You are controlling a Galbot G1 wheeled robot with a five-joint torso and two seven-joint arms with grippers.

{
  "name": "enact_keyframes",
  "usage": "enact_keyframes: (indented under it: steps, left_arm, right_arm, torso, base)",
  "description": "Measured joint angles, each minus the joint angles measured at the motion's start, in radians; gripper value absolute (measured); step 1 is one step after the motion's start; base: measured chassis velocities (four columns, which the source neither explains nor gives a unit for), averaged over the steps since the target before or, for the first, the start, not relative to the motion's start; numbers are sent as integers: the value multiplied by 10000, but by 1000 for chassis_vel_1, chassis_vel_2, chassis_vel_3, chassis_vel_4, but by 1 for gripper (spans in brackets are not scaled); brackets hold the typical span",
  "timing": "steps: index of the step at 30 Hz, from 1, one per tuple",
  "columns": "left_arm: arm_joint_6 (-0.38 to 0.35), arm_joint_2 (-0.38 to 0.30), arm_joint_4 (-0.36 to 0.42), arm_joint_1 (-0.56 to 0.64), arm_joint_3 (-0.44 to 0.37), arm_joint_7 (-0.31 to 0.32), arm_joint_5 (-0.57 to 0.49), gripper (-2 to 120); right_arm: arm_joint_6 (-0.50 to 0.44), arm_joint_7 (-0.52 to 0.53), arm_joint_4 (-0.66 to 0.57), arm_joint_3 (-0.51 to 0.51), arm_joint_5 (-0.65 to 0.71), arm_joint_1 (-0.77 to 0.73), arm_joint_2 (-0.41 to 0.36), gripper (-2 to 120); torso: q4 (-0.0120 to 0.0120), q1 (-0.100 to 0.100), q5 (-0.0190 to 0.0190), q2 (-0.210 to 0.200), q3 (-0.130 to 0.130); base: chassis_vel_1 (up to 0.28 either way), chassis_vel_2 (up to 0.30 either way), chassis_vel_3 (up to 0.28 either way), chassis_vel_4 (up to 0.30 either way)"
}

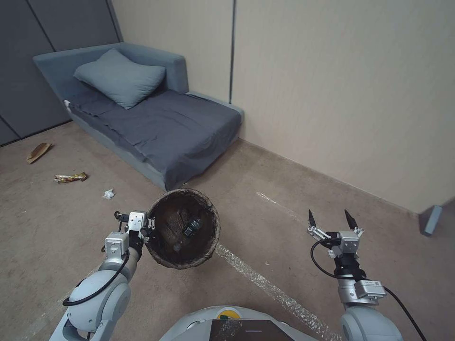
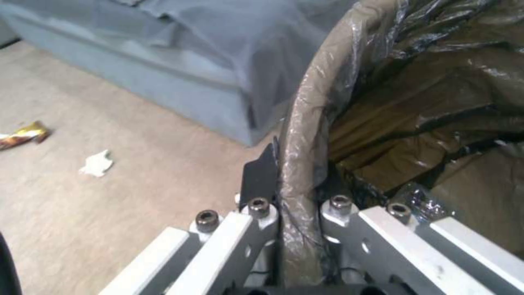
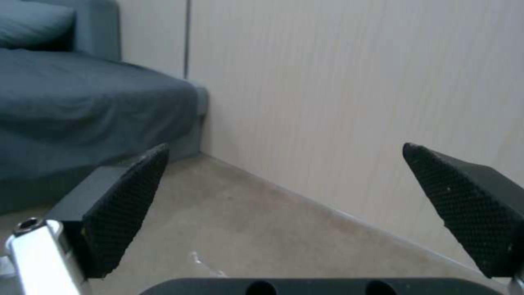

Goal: Pick up the trash bin, then pick up the garbage from the floor and place it into the trash bin.

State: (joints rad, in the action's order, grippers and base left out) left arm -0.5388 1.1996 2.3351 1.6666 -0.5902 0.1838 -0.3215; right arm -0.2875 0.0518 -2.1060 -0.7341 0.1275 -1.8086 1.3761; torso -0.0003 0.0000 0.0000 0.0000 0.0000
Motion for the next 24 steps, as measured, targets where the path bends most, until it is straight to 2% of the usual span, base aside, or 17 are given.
enact_keyframes:
  steps: [24]
  left_arm:
    - [52,1,-6,-18,-41,-32,27,3]
  right_arm:
    - [231,151,-55,324,-159,201,54,100]
  torso:
    - [2,0,0,0,0]
  base:
    - [88,89,81,87]
